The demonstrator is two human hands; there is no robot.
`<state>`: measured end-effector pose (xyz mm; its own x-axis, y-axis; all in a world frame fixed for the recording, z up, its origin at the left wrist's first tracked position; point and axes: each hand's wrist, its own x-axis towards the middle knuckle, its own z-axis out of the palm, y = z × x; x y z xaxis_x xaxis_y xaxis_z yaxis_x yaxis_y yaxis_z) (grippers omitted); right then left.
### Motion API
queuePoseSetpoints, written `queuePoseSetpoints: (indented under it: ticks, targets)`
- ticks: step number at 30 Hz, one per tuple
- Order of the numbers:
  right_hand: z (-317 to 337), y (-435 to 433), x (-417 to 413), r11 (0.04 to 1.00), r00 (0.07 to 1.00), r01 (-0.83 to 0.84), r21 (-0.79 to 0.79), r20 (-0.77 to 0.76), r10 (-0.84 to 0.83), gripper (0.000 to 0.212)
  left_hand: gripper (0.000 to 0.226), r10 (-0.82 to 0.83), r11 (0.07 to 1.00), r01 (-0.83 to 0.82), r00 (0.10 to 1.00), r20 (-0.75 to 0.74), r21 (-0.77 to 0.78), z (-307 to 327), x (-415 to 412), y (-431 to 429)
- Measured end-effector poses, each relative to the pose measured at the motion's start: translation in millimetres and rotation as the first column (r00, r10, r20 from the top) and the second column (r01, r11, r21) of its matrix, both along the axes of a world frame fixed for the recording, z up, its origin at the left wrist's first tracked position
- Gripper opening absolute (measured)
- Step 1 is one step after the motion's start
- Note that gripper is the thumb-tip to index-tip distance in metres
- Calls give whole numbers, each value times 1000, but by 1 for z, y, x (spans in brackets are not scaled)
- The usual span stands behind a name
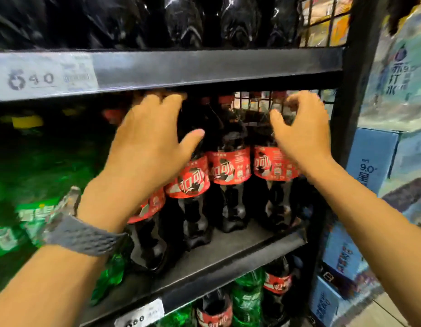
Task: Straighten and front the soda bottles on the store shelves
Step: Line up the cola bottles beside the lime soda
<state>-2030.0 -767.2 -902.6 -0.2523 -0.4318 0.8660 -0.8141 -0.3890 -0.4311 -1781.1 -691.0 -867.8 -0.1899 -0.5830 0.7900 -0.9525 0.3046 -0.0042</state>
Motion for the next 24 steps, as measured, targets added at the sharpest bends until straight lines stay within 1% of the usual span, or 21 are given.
queuePoseSetpoints:
  ticks: [2,5,6,9,11,13,14,16,17,19,20,22,24]
  targets:
    - [-7,-7,-16,995,998,31,90,59,-37,43,61,-81,989,81,997,-6,127,4,-36,-10]
    - [-14,-16,-27,960,997,24,277,65,-43,77,42,-81,973,82,997,-14,216,10,-76,-38]
    - [-16,-18,-29,950,998,47,308,29,-58,84,44,-64,962,68,998,-26,263,13,-83,-47]
    - [-16,-23,-35,923,991,125,365,-97,-96,99,65,-20,896,43,998,-57,443,19,-95,-68]
    - [-15,-26,-39,901,995,82,426,-88,-49,106,73,-8,830,44,998,-67,556,17,-100,-73]
    - [-13,-29,-42,903,996,48,428,-88,-11,103,85,-1,799,36,998,-58,601,9,-100,-77]
    - [-12,-30,-43,904,996,32,427,-94,9,100,94,4,808,34,998,-63,588,3,-99,-81]
    - [-10,-30,-46,893,995,-26,449,-76,67,94,114,29,859,17,996,-82,511,-5,-98,-85]
    - [-9,-30,-47,882,993,-66,466,-56,104,91,119,48,889,-12,997,-68,458,-7,-98,-86]
    - [-8,-30,-53,855,983,-152,496,-18,185,81,122,89,923,-64,995,-48,380,-11,-102,-87]
    - [-7,-30,-56,845,974,-196,497,-3,228,72,125,101,930,-76,993,-52,360,-12,-104,-87]
    - [-9,-31,-60,834,954,-267,483,11,299,56,128,103,931,-74,993,-63,357,-12,-105,-87]
    - [-12,-31,-63,830,942,-296,473,3,335,51,129,87,916,-61,995,-50,397,-13,-104,-87]
